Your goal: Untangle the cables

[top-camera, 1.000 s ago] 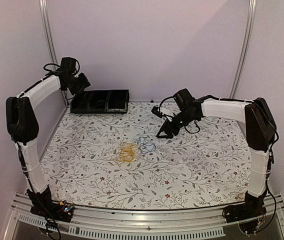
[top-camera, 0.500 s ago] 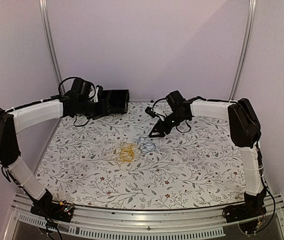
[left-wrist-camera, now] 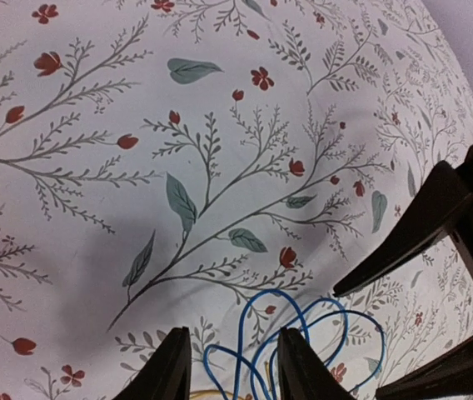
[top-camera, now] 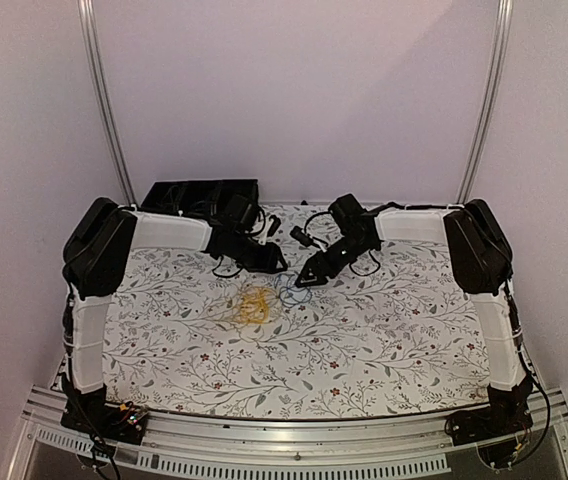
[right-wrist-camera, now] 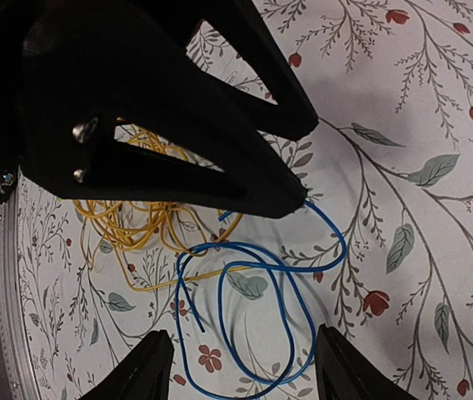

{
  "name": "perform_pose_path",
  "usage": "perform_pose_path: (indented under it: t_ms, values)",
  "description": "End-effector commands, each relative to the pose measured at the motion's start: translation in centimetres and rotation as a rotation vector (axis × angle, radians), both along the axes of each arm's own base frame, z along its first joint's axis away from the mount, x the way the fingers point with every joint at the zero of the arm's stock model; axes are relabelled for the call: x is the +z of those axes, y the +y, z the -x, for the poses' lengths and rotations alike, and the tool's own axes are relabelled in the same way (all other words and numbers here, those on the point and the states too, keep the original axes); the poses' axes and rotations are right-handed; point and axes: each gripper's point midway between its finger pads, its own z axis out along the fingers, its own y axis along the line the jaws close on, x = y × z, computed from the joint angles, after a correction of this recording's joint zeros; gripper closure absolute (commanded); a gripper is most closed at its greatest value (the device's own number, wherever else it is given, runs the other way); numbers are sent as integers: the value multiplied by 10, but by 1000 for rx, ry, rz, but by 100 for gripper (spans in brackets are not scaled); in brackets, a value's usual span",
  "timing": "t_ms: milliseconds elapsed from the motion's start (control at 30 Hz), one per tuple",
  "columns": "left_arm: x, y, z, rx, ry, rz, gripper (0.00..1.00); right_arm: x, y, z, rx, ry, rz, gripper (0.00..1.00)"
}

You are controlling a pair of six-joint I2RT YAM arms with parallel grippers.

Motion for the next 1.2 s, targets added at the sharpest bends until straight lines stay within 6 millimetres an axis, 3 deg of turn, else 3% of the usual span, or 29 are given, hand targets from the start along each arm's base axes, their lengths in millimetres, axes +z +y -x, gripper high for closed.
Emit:
perform_pose_path:
  t_ms: [0,267,533,700,867,1100,1167]
  values:
    - [11,-15,5,-56,-25,-10,61,-11,-1,16,3,88,-4,38]
    - [19,2,12,-24,-35,-45,54,-30,-9,23,-12,117,34,38]
    - [6,11,27,-56,-17,-64,72,-47,-12,24,-17,128,64,52]
    - [-6,5,20,-68,-8,-76,69,-52,-14,24,-21,130,79,52]
    - [-20,2,14,-75,6,-96,74,-55,-15,25,-21,132,84,52]
    - [-26,-1,10,-97,15,-100,78,-59,-18,25,-25,130,96,52]
    - [-26,-1,12,-106,21,-94,84,-59,-18,25,-26,129,97,52]
